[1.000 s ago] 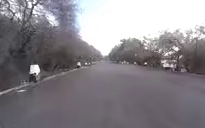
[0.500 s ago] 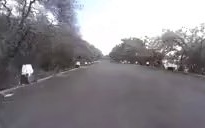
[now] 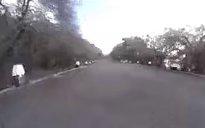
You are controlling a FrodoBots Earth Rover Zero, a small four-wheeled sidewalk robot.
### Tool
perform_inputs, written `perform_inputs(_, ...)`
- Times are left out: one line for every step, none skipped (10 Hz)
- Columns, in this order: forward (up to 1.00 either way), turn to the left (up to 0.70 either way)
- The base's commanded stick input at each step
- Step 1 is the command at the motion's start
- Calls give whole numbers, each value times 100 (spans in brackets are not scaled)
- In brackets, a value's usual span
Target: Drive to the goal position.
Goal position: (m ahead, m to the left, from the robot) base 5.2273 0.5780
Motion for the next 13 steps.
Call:
perform_inputs(68,0)
perform_inputs(68,0)
perform_inputs(68,0)
perform_inputs(68,0)
perform_inputs(68,0)
perform_inputs(68,0)
perform_inputs(68,0)
perform_inputs(68,0)
perform_inputs(68,0)
perform_inputs(68,0)
perform_inputs(68,0)
perform_inputs(68,0)
perform_inputs(68,0)
